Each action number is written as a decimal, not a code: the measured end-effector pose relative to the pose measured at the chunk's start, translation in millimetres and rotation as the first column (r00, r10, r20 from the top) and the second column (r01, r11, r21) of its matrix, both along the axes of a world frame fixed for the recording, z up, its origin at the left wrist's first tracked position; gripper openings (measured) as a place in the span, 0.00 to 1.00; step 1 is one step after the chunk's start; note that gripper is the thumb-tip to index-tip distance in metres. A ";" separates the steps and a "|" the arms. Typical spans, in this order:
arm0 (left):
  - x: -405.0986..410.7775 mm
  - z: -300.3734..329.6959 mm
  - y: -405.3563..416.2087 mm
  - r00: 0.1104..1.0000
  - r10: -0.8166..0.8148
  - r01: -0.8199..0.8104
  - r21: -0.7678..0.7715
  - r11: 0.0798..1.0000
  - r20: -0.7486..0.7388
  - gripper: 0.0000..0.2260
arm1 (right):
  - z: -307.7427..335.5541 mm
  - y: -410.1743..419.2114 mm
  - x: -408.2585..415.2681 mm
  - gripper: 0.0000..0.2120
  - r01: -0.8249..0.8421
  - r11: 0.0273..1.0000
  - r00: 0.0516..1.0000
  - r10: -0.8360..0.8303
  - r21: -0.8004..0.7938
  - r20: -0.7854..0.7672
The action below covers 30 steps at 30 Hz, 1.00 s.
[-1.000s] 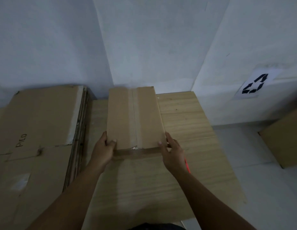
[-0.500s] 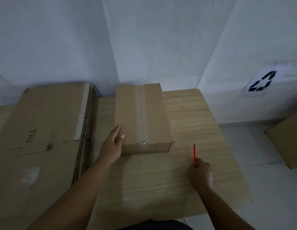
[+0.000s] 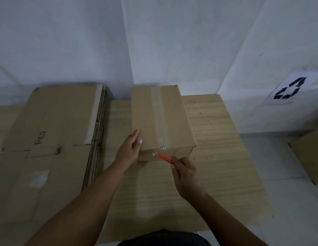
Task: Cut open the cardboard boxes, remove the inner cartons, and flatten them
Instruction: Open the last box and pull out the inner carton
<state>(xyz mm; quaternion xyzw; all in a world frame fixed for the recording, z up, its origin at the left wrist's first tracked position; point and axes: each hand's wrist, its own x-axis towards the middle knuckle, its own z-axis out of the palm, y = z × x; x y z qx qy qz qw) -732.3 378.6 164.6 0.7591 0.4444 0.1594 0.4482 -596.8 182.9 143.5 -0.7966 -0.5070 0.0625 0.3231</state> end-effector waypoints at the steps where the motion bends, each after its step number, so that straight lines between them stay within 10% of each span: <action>1: 0.2 -0.4 -0.7 1.000 0.001 -0.001 -0.003 1.000 -0.001 0.22 | -0.3 0.8 -1.7 0.21 0.008 1.000 1.000 -0.008 -0.022 0.010; 30: -1.6 -17.8 3.7 0.999 -0.035 0.036 0.023 0.999 -0.038 0.24 | 49.8 4.6 7.4 0.17 0.149 0.902 0.989 -0.136 -0.404 0.062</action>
